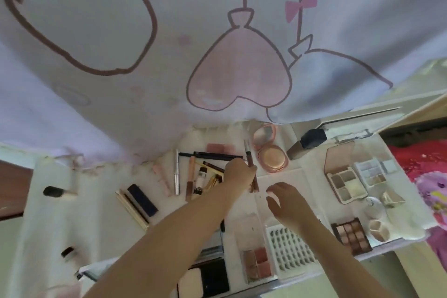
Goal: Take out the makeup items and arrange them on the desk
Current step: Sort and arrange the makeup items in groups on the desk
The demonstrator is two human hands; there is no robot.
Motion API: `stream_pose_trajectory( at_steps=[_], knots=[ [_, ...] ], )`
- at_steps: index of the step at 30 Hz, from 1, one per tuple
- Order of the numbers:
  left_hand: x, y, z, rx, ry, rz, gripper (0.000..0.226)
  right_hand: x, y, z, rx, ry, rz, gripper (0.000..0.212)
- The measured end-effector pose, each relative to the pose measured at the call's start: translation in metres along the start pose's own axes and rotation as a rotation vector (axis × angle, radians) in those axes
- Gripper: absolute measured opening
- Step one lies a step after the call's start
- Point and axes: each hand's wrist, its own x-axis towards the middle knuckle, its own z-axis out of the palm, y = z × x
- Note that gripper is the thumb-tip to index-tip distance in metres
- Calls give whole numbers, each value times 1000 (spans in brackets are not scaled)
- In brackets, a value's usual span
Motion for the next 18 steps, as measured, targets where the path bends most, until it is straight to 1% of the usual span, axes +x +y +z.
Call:
stream_pose_trajectory(
  at_steps=[3, 7, 10, 13, 15, 18],
  knots=[
    [12, 10, 11, 73, 50, -15, 35, 6, 15, 0, -6, -6, -43, 34],
    [22, 14, 17, 128, 116, -27, 40, 15, 25, 0, -106, -13, -99, 36],
    [25, 14, 18, 153, 118, -27, 41, 22, 25, 2, -183, -17, -165, 39],
    [23, 7, 16, 207, 123, 10, 34, 25, 24, 8, -211, -53, -195, 44],
    [22, -1, 13, 241, 113, 39, 24, 25, 24, 10, -224, -53, -194, 45],
    [20, -10, 9, 310, 124, 81, 24, 25, 24, 10, -224, -39, -178, 44]
  ],
)
